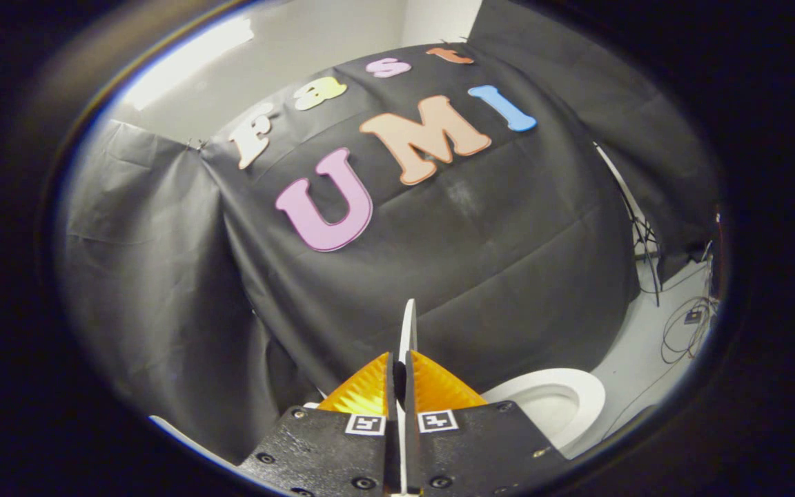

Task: Open the toilet lid.

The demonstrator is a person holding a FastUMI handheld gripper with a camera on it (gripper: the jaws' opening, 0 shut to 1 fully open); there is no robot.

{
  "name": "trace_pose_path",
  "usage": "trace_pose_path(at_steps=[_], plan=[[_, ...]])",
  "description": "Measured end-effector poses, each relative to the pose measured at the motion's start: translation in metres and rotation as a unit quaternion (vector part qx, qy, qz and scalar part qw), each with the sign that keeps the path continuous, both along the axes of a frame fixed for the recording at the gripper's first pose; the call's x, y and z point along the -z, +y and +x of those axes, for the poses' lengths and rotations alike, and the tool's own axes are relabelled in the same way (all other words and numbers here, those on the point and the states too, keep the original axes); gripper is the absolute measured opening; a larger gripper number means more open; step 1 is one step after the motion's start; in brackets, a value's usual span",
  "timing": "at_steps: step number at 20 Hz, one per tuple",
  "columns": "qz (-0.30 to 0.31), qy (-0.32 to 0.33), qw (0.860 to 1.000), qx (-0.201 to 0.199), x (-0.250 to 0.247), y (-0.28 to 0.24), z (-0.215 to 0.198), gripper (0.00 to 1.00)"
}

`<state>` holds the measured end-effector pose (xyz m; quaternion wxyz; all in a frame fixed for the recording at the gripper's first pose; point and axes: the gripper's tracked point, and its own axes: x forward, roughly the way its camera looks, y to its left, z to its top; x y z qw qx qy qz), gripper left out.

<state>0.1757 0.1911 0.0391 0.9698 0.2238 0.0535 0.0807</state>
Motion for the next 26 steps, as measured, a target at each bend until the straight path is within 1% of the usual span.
trace_pose_path(at_steps=[6,11,17,26], plan=[[-0.068,-0.005,0.997,-0.022,-0.013,0.055,-0.004,0.03],[-0.098,-0.016,0.994,-0.045,-0.019,0.095,-0.01,0.03],[-0.138,-0.028,0.988,-0.069,-0.014,0.141,-0.015,0.03],[-0.159,-0.044,0.982,-0.096,-0.011,0.182,-0.019,0.04]])
